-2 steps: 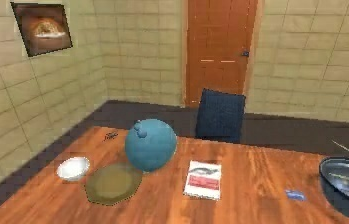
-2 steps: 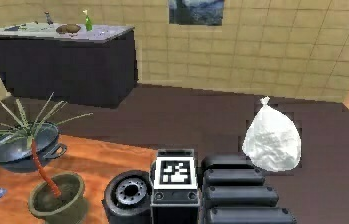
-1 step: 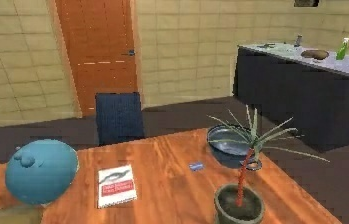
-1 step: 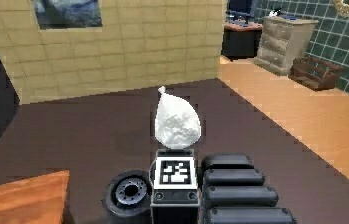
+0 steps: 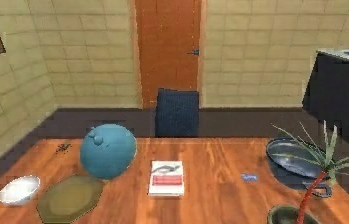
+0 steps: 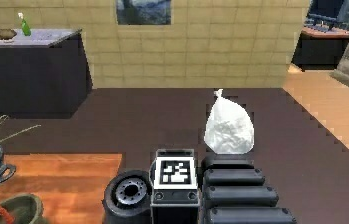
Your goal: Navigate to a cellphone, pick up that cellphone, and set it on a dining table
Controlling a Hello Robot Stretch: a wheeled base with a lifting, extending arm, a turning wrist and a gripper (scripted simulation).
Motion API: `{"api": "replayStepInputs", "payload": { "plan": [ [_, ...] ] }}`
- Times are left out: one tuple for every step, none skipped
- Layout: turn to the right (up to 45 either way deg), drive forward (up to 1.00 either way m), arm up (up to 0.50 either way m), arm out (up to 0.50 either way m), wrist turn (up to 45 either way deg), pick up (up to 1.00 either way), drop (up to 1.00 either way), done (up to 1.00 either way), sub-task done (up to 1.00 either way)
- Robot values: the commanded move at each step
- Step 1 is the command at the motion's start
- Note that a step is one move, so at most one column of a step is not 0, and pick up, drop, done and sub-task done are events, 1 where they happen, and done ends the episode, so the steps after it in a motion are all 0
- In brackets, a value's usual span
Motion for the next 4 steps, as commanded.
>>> {"api": "replayStepInputs", "payload": {
  "plan": [
    [12.0,0.00,0.00,0.00,0.0,0.00,0.00,0.00,0.00],
    [-24.0,0.00,0.00,0.00,0.0,0.00,0.00,0.00,0.00],
    [-45.0,0.00,0.00,0.00,0.0,0.00,0.00,0.00,0.00],
    [-24.0,0.00,0.00,0.00,0.0,0.00,0.00,0.00,0.00]
  ]
}}
